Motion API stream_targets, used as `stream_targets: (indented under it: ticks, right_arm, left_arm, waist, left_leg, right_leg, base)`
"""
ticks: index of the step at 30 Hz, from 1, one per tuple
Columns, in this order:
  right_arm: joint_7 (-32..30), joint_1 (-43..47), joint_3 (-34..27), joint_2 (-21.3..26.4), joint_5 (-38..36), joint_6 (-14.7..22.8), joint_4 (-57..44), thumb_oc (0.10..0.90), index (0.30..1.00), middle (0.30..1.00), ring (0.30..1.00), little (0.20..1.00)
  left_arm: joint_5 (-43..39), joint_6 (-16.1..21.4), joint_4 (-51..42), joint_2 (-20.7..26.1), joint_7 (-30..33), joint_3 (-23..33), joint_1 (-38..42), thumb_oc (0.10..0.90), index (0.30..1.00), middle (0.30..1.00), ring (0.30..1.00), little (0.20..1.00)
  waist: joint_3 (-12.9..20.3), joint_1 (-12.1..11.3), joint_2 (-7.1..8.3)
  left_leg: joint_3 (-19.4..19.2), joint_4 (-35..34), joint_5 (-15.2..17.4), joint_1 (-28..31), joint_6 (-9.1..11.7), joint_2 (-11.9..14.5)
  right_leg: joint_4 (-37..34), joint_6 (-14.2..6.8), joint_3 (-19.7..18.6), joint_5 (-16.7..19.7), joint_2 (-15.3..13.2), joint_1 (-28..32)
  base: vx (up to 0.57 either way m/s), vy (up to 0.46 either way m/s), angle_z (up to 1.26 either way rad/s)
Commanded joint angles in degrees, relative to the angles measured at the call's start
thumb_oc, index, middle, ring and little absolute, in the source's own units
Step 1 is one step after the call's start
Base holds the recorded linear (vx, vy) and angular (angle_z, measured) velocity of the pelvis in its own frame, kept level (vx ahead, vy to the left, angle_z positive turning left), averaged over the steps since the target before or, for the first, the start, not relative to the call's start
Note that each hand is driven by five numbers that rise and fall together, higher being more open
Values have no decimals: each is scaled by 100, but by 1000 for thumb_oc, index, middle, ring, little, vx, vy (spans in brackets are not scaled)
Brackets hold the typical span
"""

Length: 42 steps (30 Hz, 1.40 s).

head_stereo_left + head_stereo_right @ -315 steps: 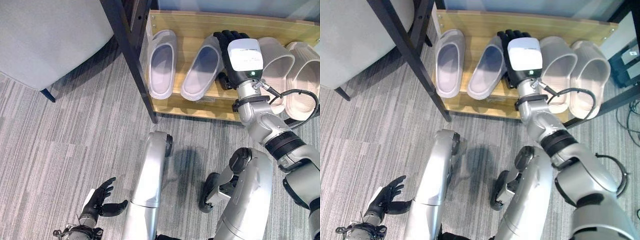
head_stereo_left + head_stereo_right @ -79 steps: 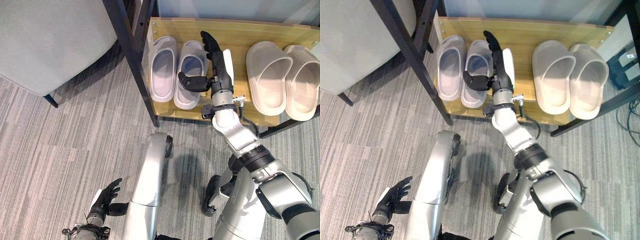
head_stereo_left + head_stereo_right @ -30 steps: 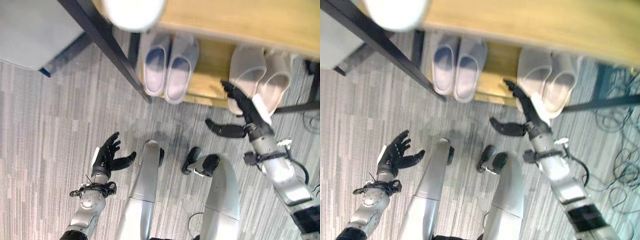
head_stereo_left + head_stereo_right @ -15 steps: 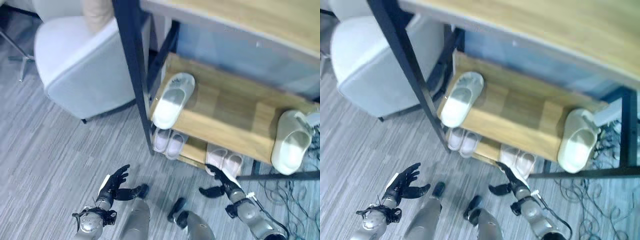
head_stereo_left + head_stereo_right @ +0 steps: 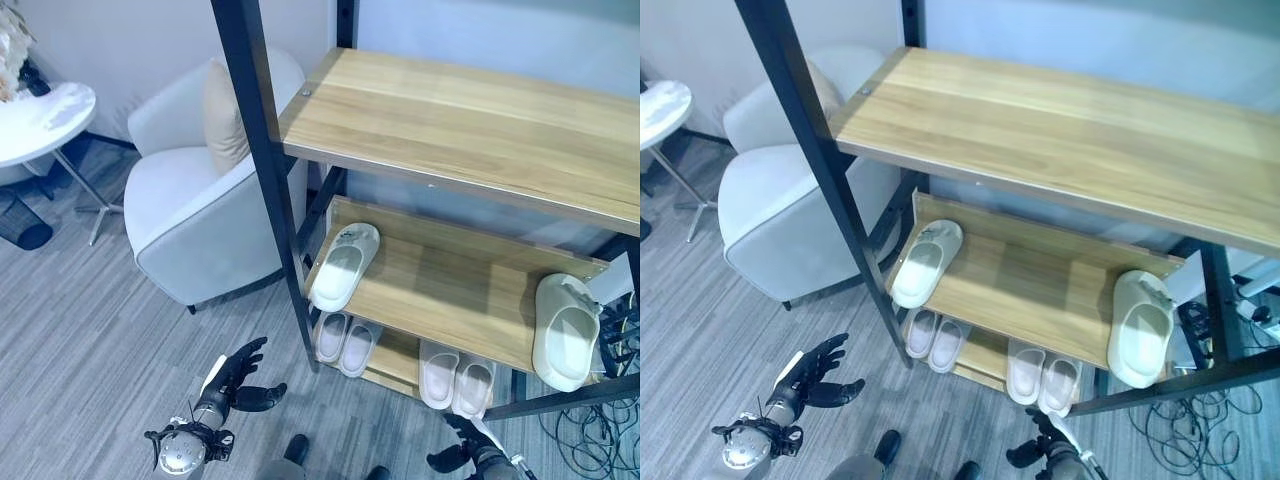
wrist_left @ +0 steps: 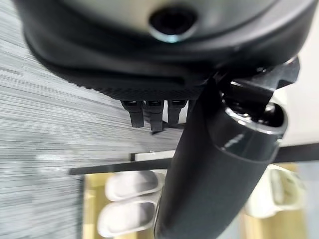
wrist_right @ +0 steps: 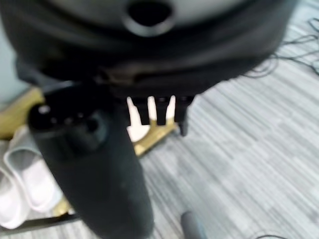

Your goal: Arrange the slippers neatly on the shoe rack.

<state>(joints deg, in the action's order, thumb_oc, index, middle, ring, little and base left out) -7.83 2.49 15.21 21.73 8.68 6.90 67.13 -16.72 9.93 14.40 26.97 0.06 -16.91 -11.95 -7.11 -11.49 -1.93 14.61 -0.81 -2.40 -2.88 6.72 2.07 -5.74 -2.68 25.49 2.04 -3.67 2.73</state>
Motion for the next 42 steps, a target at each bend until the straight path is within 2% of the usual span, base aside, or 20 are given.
stream_targets:
  ticks: [1,10,16,23,36,42]
  right_arm:
    - [-208,-73,-98,221,15,-5,-145,800,900,900,900,900]
    - [-223,-265,-194,201,51,-65,-87,800,900,900,900,900]
    - [-237,-394,-282,208,68,-83,-46,800,900,900,900,900]
    - [-218,-469,-297,166,50,-100,-11,800,900,900,900,900]
    - [-260,-563,-223,100,81,-89,-98,800,900,900,900,900]
    - [-243,-544,-237,175,89,-133,-103,800,900,900,900,900]
  left_arm:
    - [-102,348,-789,115,-155,-29,67,800,900,900,900,900]
    - [-415,453,-1820,-12,-53,324,43,800,900,900,900,900]
    - [-372,576,-2289,-132,158,620,116,800,900,900,900,900]
    - [-236,622,-2311,-303,395,699,351,800,900,900,900,900]
    - [819,536,-1624,-414,1141,614,1196,800,900,900,900,900]
    - [934,537,-1544,-401,1287,745,1410,800,900,900,900,900]
  waist:
    - [297,14,38]
    - [293,138,-222]
    - [266,261,-330]
    - [258,361,-380]
    - [272,670,-405]
    - [207,738,-462]
  left_leg:
    - [-298,-419,-867,-445,269,-99]
    - [-484,-419,-859,-288,255,-132]
    - [-611,-419,-838,-223,243,-154]
    - [-723,-419,-761,-145,222,-160]
    - [-929,-419,-479,34,118,-172]
    - [-1029,-419,-439,-22,93,-195]
  right_leg:
    - [74,-199,-101,-532,-67,26]
    - [74,-228,-270,-552,-121,115]
    - [74,-244,-354,-554,-140,129]
    - [74,-260,-430,-540,-163,155]
    - [74,-305,-643,-493,-204,155]
    - [74,-349,-726,-395,-271,24]
  base:
    - [42,-17,-1]
    - [26,-1,-8]
    - [7,6,-6]
    - [9,9,-9]
    - [14,12,-6]
    - [-4,32,-12]
